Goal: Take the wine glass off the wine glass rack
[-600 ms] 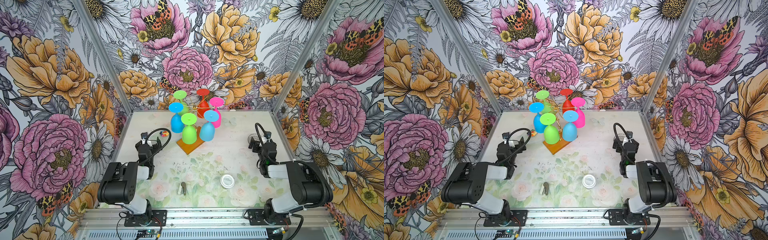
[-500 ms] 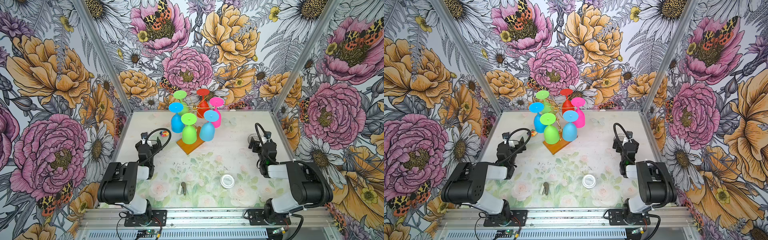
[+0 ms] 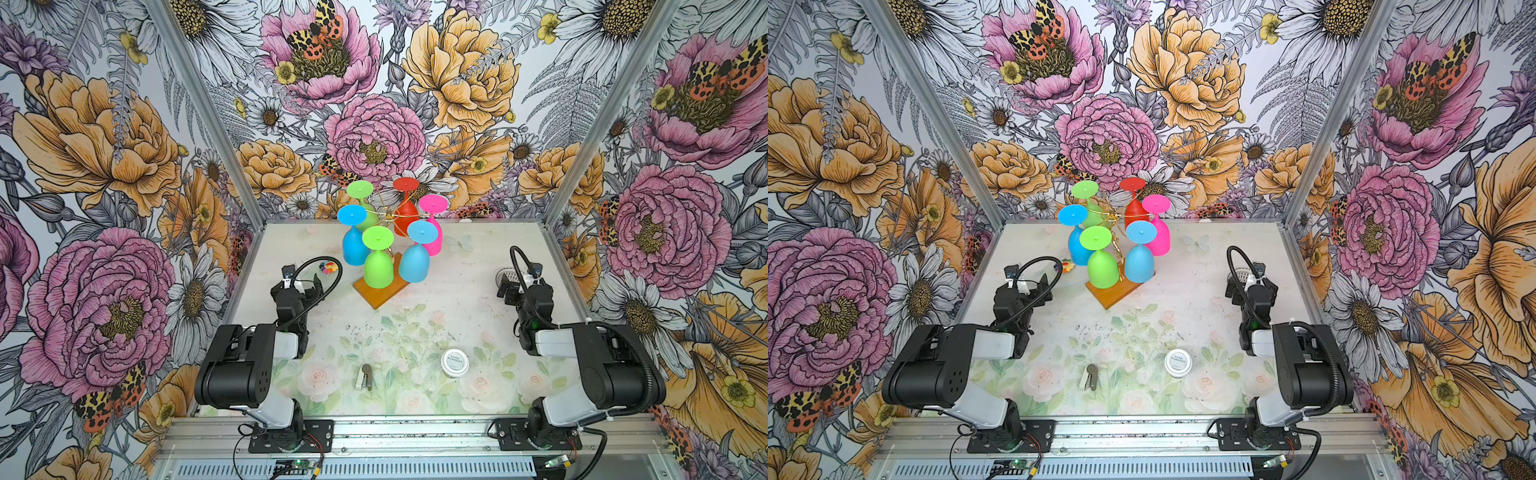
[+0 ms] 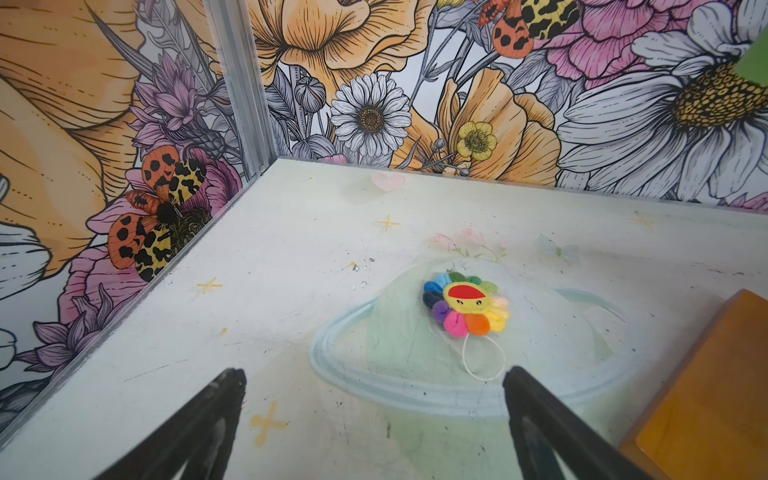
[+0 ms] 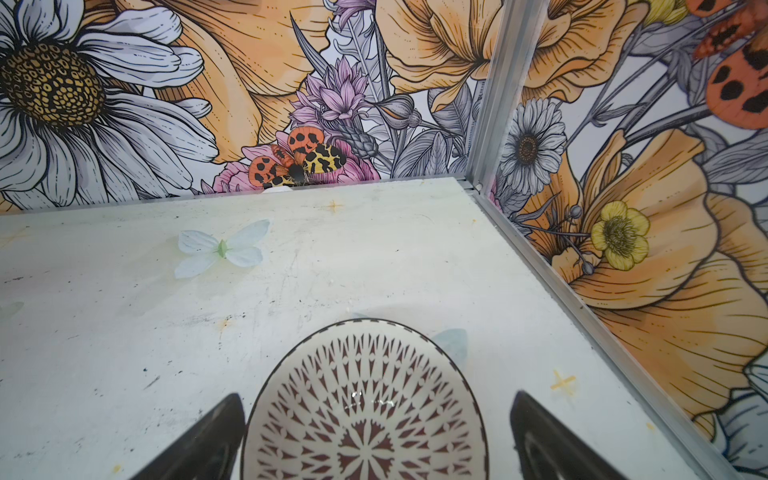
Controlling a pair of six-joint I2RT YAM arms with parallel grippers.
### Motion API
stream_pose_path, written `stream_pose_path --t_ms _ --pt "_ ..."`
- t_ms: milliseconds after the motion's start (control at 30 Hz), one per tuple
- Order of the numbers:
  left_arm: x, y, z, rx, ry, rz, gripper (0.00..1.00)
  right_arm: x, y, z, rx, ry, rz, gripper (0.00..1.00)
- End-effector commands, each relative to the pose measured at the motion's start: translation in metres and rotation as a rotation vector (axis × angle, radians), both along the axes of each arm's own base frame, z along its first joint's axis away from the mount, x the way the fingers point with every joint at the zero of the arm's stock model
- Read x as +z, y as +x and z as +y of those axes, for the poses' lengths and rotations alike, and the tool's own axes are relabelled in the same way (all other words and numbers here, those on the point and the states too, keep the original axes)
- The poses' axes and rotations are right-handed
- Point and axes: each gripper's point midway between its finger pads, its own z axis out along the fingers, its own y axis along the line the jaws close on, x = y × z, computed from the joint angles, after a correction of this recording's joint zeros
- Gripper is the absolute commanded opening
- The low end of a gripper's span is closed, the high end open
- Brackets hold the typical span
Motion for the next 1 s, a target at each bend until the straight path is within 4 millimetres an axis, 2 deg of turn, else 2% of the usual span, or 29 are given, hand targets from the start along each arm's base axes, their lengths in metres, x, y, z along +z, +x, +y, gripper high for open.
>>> stream_pose_path --t_ms 0,367,633,767,967 --pt "0.01 0.003 0.002 0.015 0.003 -0.038 0.99 0.003 0.001 0.001 0.009 -0.002 -0.017 0.99" --pt "0.013 0.002 0.002 -0.003 -0.01 -0.044 0.99 0.008 0.001 -0.001 -0.007 -0.005 -0.013 0.98" --pt "0.05 -0.01 0.009 0.065 -0.004 -0.038 0.99 0.037 -0.003 -0.002 -0.044 0.019 0.066 0.96" --pt "0.075 -0.021 0.003 0.1 -0.006 -0.026 0.99 0.056 -0.009 0.01 -0.019 0.107 0.103 0.92" --pt "0.11 -0.028 -0.016 0.056 -0.032 -0.005 0.99 0.095 -0.014 0.041 0.095 0.278 0.19 0.88"
